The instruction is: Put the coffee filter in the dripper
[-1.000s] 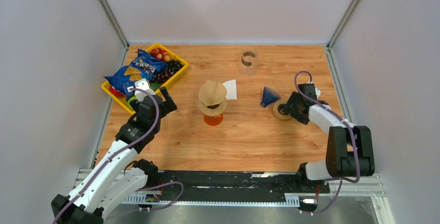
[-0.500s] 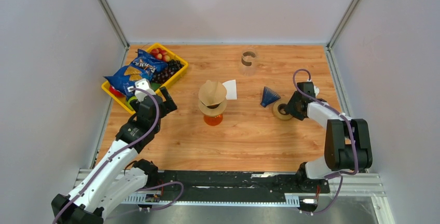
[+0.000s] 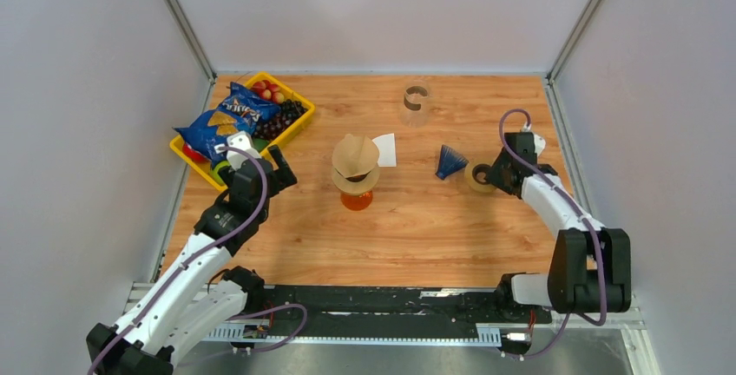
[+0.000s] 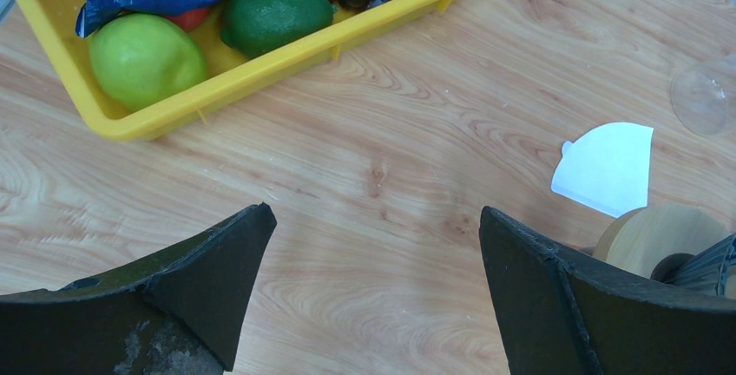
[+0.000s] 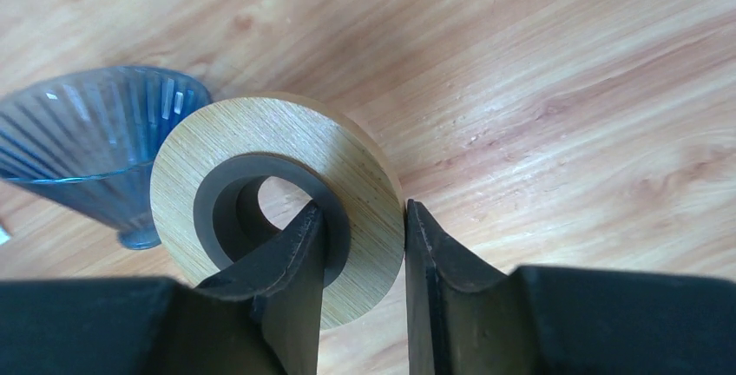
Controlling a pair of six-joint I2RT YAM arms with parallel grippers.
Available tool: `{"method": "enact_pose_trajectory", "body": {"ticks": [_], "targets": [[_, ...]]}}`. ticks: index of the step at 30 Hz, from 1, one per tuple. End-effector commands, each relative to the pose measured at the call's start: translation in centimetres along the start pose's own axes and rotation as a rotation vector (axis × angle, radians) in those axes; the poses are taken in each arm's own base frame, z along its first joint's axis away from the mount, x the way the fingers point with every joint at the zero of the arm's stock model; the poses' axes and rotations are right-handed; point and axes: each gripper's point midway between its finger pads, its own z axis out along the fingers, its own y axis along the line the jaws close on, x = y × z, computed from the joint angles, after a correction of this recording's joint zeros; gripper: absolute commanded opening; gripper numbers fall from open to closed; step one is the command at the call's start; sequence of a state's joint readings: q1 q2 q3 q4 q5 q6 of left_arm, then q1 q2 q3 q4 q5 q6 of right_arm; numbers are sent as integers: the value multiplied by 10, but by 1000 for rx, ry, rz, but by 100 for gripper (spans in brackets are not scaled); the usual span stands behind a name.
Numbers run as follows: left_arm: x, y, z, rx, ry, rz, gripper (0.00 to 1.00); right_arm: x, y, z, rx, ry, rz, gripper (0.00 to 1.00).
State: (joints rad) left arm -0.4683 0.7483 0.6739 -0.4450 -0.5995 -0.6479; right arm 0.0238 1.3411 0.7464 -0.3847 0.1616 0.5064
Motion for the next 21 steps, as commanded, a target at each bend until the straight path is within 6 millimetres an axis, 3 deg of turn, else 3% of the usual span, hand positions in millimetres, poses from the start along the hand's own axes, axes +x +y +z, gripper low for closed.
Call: {"method": "enact_pose_trajectory", "body": {"ticks": [1, 5, 10, 15, 21], "targets": [[-7, -5, 0, 14, -10, -13, 100, -55, 16, -40, -26, -132, 1, 14], [-5, -6, 2, 14, -1, -8, 100, -90, 43, -69, -93, -177, -5, 13], [-1, -8, 6, 11, 14, 1, 100, -132, 98, -94, -196, -230, -32, 14], [0, -11, 7, 6, 47, 26, 100, -170, 164, -101, -292, -276, -85, 13], [2, -7, 9, -16, 40, 36, 100, -190, 228, -80, -363, -280, -167, 15]]}}
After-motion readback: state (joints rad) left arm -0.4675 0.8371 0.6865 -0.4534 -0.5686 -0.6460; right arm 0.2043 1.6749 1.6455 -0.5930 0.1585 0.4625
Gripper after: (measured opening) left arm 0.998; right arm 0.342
